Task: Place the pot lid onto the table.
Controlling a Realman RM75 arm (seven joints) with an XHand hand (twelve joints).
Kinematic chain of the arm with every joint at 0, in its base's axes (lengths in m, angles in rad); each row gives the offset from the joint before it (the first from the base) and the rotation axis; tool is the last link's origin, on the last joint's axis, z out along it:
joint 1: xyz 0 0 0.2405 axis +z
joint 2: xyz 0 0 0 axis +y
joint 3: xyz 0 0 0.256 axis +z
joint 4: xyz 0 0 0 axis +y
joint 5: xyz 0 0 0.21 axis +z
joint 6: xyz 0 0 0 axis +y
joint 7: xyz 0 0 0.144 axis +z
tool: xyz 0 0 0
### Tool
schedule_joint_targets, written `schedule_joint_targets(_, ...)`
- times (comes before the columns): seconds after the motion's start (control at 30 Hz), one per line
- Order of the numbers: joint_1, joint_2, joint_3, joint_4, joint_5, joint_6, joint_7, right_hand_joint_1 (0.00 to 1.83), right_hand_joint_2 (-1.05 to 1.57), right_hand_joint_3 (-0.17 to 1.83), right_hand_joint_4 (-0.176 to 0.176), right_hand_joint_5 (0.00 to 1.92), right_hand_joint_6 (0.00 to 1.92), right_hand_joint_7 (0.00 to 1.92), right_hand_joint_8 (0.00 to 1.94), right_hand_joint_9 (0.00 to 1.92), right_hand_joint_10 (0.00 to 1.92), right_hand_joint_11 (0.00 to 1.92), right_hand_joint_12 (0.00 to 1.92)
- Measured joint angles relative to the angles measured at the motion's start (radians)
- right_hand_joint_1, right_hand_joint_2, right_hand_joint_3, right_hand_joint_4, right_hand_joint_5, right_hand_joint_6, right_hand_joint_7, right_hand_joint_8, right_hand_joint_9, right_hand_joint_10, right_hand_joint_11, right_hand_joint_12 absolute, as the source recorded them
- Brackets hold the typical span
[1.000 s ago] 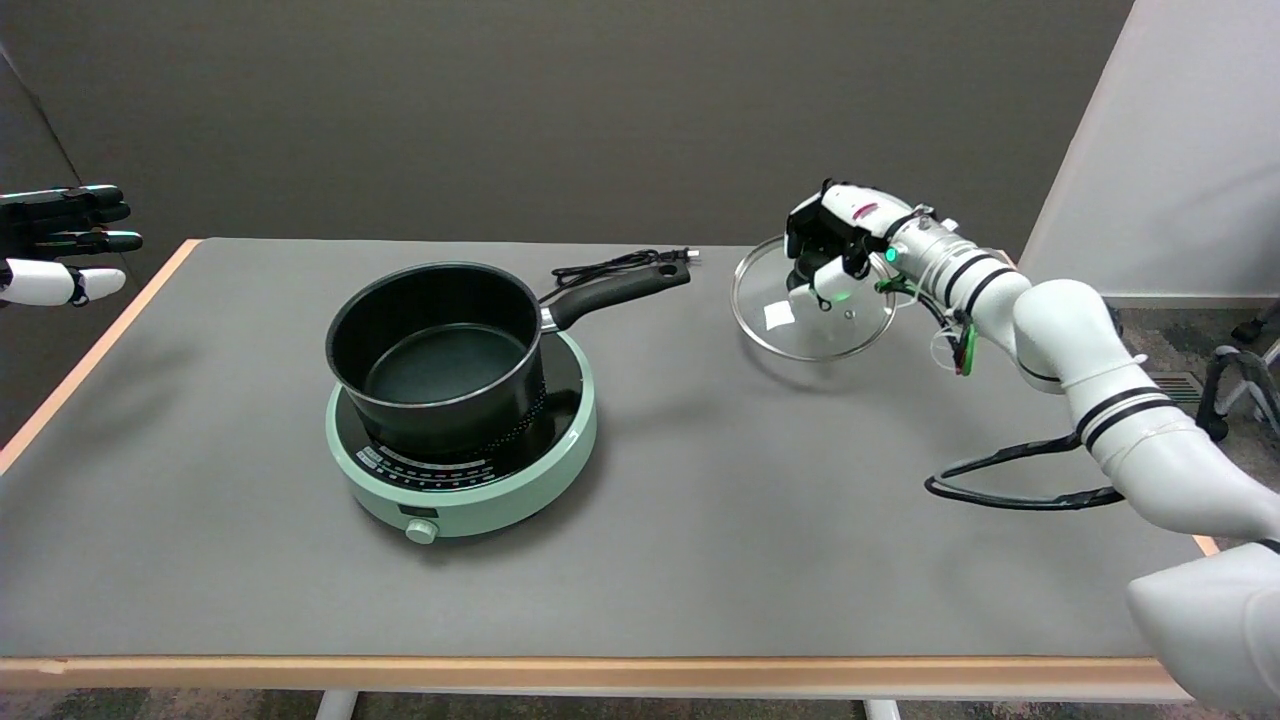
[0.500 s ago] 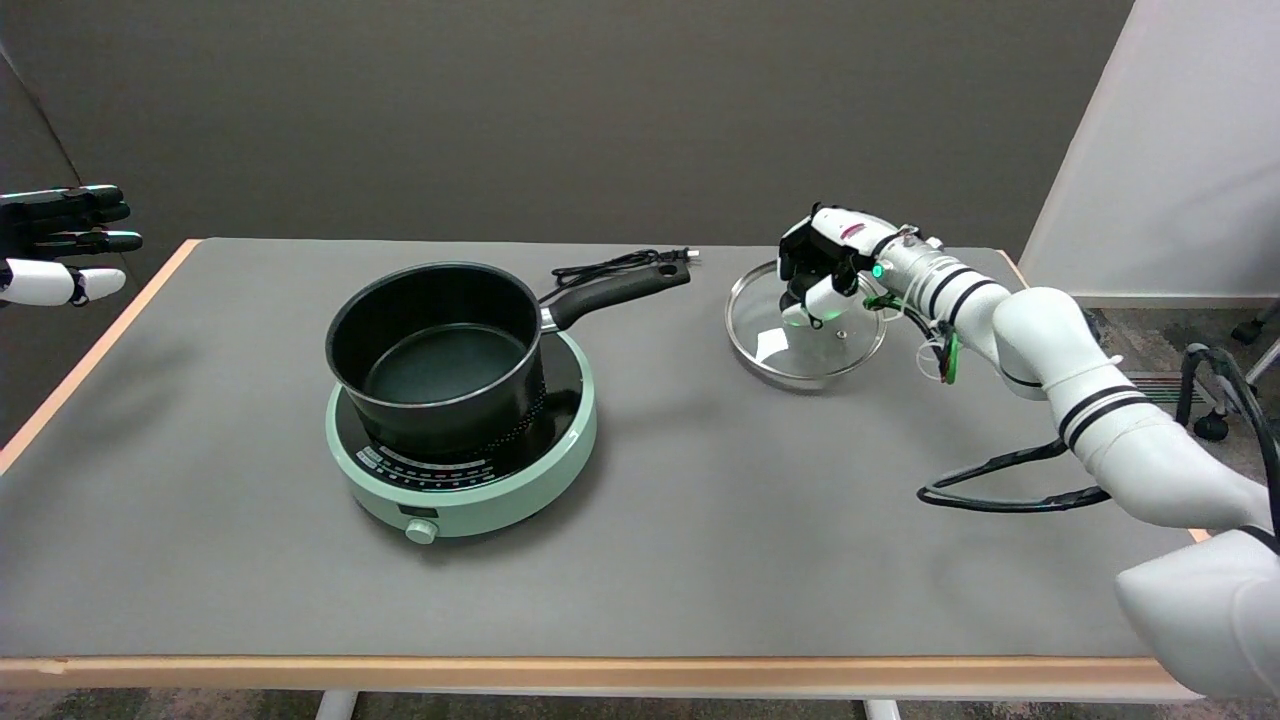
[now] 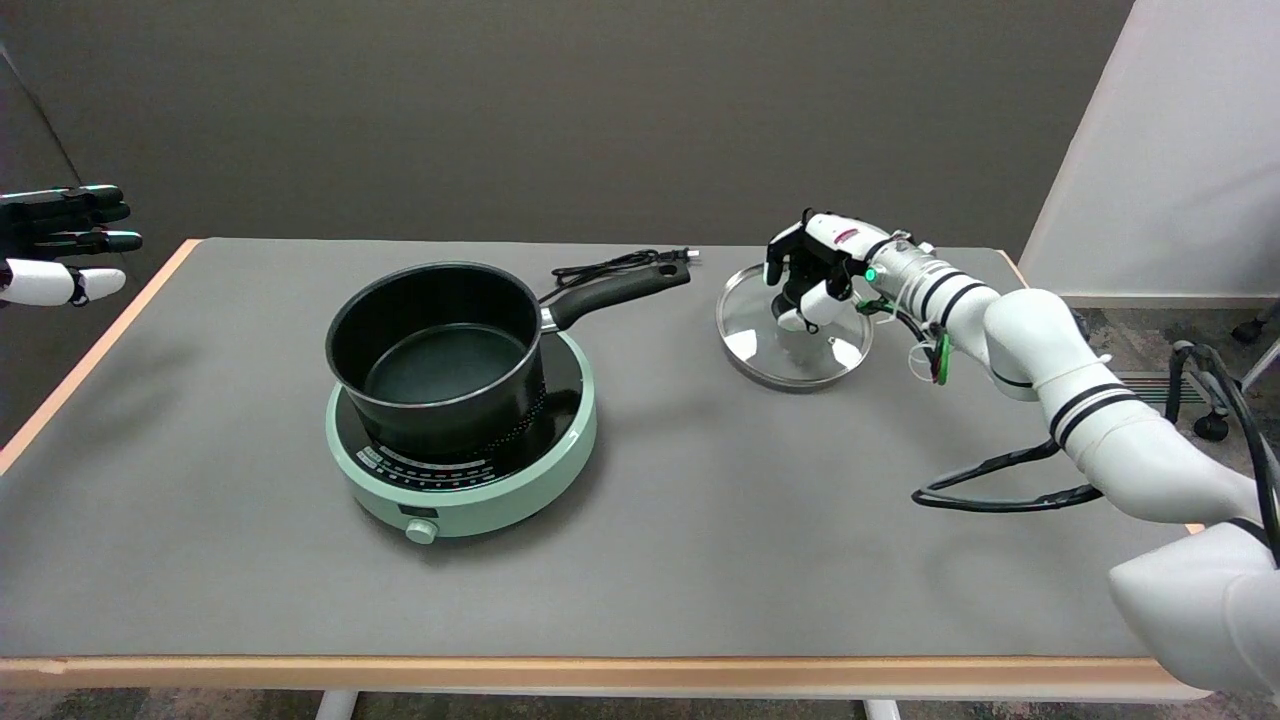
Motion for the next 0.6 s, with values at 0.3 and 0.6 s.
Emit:
schedule_joint_targets(0.3,0.004,-0.004,-0.007,-0.008,0.02,0.0,-0.001,1.36,0.94,0.38,0.176,0.73,1.04,0.93,1.17,0.92,1.08,0.75,1.6)
schedule_joint_targets(0.6,0.005,-0.008,-0.015,-0.016,0.03,0.0,-0.002,1.35,0.98,0.34,0.176,0.72,0.95,0.9,1.19,0.91,0.89,0.71,1.6)
